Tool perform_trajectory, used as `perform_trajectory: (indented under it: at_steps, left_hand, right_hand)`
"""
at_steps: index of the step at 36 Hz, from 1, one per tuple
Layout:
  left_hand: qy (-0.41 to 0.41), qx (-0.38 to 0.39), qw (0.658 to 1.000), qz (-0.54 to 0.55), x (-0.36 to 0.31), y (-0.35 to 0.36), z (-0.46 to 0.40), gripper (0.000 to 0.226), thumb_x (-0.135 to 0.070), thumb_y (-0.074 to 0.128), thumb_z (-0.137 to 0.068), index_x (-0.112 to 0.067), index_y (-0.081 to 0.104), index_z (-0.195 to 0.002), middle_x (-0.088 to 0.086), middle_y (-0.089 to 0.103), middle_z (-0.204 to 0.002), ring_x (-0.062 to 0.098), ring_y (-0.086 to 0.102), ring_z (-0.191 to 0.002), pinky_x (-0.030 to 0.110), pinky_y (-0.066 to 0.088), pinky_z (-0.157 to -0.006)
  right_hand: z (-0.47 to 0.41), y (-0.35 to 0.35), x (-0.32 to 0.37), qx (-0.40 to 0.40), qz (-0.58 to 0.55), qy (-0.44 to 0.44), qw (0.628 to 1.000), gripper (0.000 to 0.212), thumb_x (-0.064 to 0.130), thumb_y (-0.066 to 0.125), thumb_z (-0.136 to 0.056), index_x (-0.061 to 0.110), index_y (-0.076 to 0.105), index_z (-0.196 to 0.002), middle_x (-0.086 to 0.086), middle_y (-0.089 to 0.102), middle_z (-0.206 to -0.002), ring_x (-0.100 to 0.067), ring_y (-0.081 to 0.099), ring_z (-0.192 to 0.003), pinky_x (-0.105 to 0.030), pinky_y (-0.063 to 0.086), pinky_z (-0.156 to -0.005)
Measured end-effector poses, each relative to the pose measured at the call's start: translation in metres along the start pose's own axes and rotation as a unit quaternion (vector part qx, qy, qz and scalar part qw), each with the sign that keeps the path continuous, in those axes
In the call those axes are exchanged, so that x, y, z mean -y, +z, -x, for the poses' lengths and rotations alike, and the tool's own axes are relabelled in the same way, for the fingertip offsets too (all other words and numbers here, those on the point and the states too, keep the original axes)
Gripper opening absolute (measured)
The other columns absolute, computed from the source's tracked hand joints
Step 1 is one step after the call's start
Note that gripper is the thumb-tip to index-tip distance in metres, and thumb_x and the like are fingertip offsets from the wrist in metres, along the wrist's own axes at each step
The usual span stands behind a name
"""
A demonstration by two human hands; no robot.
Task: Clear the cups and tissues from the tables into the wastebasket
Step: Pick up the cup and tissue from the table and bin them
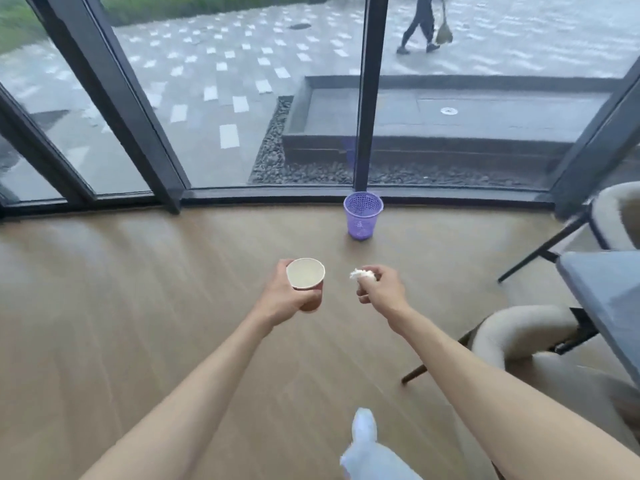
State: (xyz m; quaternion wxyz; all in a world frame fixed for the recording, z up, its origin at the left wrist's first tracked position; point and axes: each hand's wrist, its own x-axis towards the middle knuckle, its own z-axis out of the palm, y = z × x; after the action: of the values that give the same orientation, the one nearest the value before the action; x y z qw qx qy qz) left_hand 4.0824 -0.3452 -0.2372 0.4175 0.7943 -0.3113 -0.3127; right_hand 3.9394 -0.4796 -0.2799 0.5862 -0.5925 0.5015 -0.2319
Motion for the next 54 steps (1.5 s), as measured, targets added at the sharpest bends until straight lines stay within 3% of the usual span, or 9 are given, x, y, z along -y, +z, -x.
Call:
perform_trajectory:
  at_steps: [7,15,27,30,34,38,43,49,54]
  left_hand:
    - [0.047,-0.012,0.998,-0.051,-0.031,0.009,-0.160,0.064,-0.023,0.085,-0.069,-0.019,0.052,-0.124,0.001,0.055,-0.123,0.016,0.052,-0.115,0.028,0.043,-0.096]
    - [0.010,0.000,0.998,-0.068,-0.077,-0.003,-0.335,0.070,-0.029,0.084,-0.071,-0.020,0.051,-0.131,0.000,0.053,-0.127,0.018,0.051,-0.121,0.038,0.041,-0.106]
    - [0.024,0.097,0.992,-0.080,-0.120,0.067,-0.584,0.075,-0.036,0.082,-0.055,-0.020,0.056,-0.123,-0.003,0.060,-0.117,0.017,0.058,-0.109,0.033,0.049,-0.092]
    - [0.008,0.122,0.989,-0.085,-0.125,0.087,-0.655,0.071,-0.023,0.083,-0.063,-0.015,0.053,-0.127,-0.002,0.051,-0.117,0.014,0.052,-0.104,0.025,0.042,-0.084]
    - [-0.021,0.129,0.987,-0.094,-0.131,0.104,-0.750,0.078,-0.032,0.090,-0.056,-0.012,0.053,-0.122,0.001,0.057,-0.119,0.017,0.056,-0.105,0.026,0.044,-0.082]
    - [-0.047,0.126,0.984,-0.121,-0.141,0.118,-0.833,0.074,-0.038,0.089,-0.061,-0.014,0.053,-0.121,-0.003,0.057,-0.114,0.015,0.054,-0.099,0.025,0.040,-0.076]
    - [-0.052,0.148,0.975,-0.157,-0.151,0.150,-0.901,0.073,-0.041,0.086,-0.056,-0.017,0.053,-0.116,-0.001,0.059,-0.114,0.017,0.057,-0.098,0.029,0.044,-0.075]
    - [-0.036,0.146,0.969,-0.198,-0.136,0.213,-0.971,0.071,-0.040,0.079,-0.067,-0.023,0.046,-0.128,-0.005,0.049,-0.128,0.018,0.054,-0.115,0.026,0.036,-0.081]
    - [-0.043,0.106,0.974,-0.196,-0.087,0.277,-1.034,0.078,-0.035,0.077,-0.073,-0.026,0.039,-0.140,-0.006,0.045,-0.139,0.017,0.051,-0.123,0.027,0.037,-0.090]
  right_hand:
    - [-0.154,0.025,0.018,-0.013,-0.065,0.037,0.997,0.021,0.021,0.067,-0.087,0.006,0.069,-0.102,-0.006,0.065,-0.078,-0.015,0.058,-0.060,-0.025,0.054,-0.056]
    - [-0.336,0.019,0.079,-0.005,-0.050,0.046,0.998,0.017,0.008,0.065,-0.086,0.008,0.068,-0.103,-0.007,0.063,-0.085,-0.015,0.053,-0.056,-0.025,0.052,-0.061]
    - [-0.541,0.004,0.097,-0.071,-0.042,0.113,0.990,0.023,0.021,0.074,-0.078,0.010,0.065,-0.096,-0.005,0.066,-0.077,-0.014,0.051,-0.050,-0.023,0.042,-0.047]
    - [-0.598,0.001,0.099,-0.075,-0.040,0.137,0.987,0.021,0.010,0.071,-0.077,0.009,0.069,-0.097,-0.008,0.068,-0.078,-0.017,0.055,-0.054,-0.028,0.050,-0.054]
    - [-0.673,-0.007,0.108,-0.088,-0.034,0.175,0.980,0.024,0.003,0.068,-0.073,0.017,0.071,-0.091,-0.006,0.067,-0.075,-0.020,0.059,-0.063,-0.040,0.058,-0.076]
    - [-0.750,-0.016,0.125,-0.111,-0.029,0.180,0.977,0.036,-0.002,0.057,-0.076,0.017,0.073,-0.103,0.002,0.061,-0.068,-0.021,0.063,-0.066,-0.037,0.056,-0.083]
    - [-0.825,-0.018,0.136,-0.089,-0.017,0.188,0.978,0.035,-0.005,0.053,-0.083,0.015,0.070,-0.104,-0.001,0.061,-0.069,-0.015,0.056,-0.054,-0.019,0.054,-0.057]
    - [-0.922,-0.021,0.108,-0.067,0.049,0.212,0.974,0.018,0.004,0.062,-0.078,0.020,0.057,-0.071,-0.001,0.062,-0.057,-0.025,0.062,-0.055,-0.046,0.059,-0.065]
    - [-1.009,-0.016,0.042,-0.049,0.079,0.221,0.971,0.017,0.007,0.063,-0.078,0.019,0.058,-0.068,-0.003,0.064,-0.058,-0.028,0.065,-0.059,-0.050,0.059,-0.071]
